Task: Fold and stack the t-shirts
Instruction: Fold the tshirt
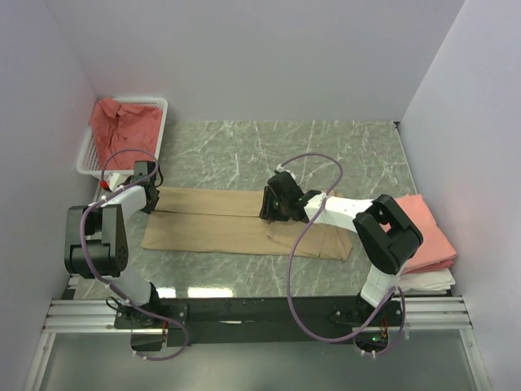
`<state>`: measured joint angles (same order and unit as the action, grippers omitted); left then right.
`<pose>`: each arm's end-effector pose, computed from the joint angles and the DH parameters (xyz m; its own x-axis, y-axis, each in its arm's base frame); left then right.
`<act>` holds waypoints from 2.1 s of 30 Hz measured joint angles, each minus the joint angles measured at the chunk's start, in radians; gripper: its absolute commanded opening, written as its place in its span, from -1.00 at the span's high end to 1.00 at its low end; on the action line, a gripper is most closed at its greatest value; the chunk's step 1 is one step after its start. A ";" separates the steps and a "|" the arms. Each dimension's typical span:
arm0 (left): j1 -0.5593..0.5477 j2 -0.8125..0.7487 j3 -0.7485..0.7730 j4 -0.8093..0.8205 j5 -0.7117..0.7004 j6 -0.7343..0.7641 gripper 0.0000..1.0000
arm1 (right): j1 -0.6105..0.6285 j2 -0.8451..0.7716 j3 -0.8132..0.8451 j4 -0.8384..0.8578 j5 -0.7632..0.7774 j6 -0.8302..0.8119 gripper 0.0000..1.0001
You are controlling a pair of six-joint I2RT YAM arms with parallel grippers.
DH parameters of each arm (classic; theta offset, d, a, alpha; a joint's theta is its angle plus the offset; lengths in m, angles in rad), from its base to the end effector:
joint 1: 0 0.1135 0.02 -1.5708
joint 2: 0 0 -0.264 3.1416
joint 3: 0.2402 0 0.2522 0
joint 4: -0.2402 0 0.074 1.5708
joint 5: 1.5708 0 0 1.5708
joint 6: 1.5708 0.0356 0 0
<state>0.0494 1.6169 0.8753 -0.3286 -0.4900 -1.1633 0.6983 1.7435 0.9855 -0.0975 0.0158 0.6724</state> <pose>0.3027 0.0317 0.1635 -0.1001 -0.8160 -0.5693 -0.9111 0.3051 -0.2770 0.2733 0.2287 0.1660 -0.8478 0.1015 -0.5205 -0.1365 0.9067 0.3992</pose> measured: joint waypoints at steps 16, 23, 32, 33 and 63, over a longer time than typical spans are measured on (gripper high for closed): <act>0.002 -0.023 0.000 0.018 0.023 0.019 0.99 | 0.026 -0.029 0.000 -0.053 0.108 0.022 0.14; 0.003 -0.036 0.000 0.018 0.027 0.023 0.99 | 0.029 -0.051 0.000 -0.098 0.222 -0.040 0.24; 0.003 -0.036 0.002 0.017 0.047 0.024 0.99 | 0.049 -0.032 0.024 -0.113 0.254 -0.116 0.24; 0.003 -0.036 0.003 0.017 0.049 0.024 0.99 | 0.052 -0.026 0.029 -0.114 0.256 -0.121 0.24; 0.006 -0.056 0.019 0.001 0.056 0.026 0.99 | 0.068 0.029 0.084 -0.211 0.344 -0.130 0.92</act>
<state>0.0559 1.5604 0.8948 -0.3279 -0.4335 -1.1378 0.7662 1.7721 1.0698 -0.3080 0.3599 0.5423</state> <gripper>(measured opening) 0.013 0.088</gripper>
